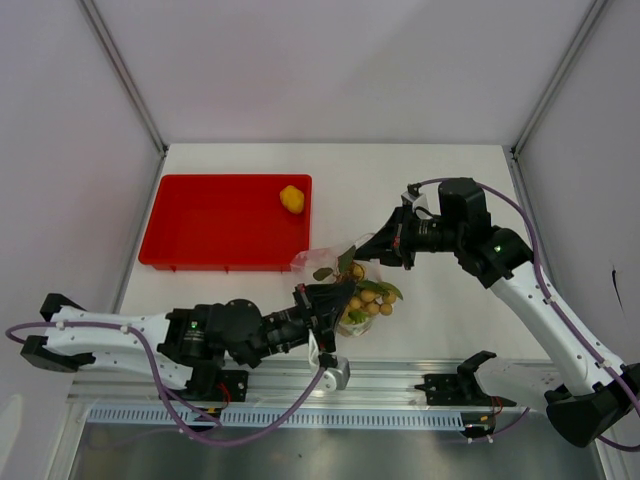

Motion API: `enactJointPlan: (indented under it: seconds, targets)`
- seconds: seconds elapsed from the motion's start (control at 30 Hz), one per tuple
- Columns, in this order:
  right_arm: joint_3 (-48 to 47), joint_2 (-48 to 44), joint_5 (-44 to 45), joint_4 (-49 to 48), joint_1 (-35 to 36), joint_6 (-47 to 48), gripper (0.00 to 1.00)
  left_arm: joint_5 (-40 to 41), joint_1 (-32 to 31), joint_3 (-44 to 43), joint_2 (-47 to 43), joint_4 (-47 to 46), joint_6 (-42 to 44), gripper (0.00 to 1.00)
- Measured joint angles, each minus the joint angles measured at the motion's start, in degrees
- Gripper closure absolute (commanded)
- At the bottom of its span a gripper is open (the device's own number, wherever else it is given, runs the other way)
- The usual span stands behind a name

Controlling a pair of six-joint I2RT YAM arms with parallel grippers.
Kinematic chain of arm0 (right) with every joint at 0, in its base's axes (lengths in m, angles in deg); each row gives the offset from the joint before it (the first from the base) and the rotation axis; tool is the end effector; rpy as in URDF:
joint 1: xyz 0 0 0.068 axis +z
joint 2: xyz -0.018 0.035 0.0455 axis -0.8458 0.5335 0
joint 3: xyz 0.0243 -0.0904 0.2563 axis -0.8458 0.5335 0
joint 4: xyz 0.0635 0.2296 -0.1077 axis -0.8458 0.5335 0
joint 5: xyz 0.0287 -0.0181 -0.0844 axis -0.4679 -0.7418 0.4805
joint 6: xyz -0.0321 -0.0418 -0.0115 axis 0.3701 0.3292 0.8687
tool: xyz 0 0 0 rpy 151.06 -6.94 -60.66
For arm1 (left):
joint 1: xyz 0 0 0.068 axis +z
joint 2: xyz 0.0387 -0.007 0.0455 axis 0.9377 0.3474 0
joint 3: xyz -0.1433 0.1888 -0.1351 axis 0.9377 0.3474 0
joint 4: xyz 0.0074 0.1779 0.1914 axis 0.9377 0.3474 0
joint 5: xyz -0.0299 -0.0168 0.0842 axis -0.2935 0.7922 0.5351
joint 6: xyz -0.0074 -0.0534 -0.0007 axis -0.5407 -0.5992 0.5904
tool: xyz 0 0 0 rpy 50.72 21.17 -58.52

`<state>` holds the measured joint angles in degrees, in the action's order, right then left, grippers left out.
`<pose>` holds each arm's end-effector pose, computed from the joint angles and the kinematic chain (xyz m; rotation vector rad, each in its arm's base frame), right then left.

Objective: Place the food in the zip-top bag and seal the zipper
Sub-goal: Place the fake fruit in the zipper food storage bag.

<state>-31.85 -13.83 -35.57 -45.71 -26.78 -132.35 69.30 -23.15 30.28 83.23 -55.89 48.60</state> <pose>0.1780 0.1354 0.3893 0.2640 2.4563 1.7375 0.0040 -0.2072 0.3972 1.4391 0.6299 -0.0774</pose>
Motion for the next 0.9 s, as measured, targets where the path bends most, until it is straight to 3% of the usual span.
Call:
enactJointPlan:
  seconds: [0.27,0.63,0.9]
  targets:
    - [0.00,0.00,-0.11,-0.37,-0.11,-2.05,1.00,-2.95,-0.92,-0.61,3.39,7.13,1.05,1.00]
    - [0.00,0.00,-0.04,-0.81,-0.11,-2.91,1.00,-3.13,-1.38,-2.78,11.52,8.52,1.70,0.99]
    - [0.00,0.00,0.46,1.36,-0.22,1.62,1.00,1.53,-0.46,-4.04,15.56,4.35,-3.74,0.75]
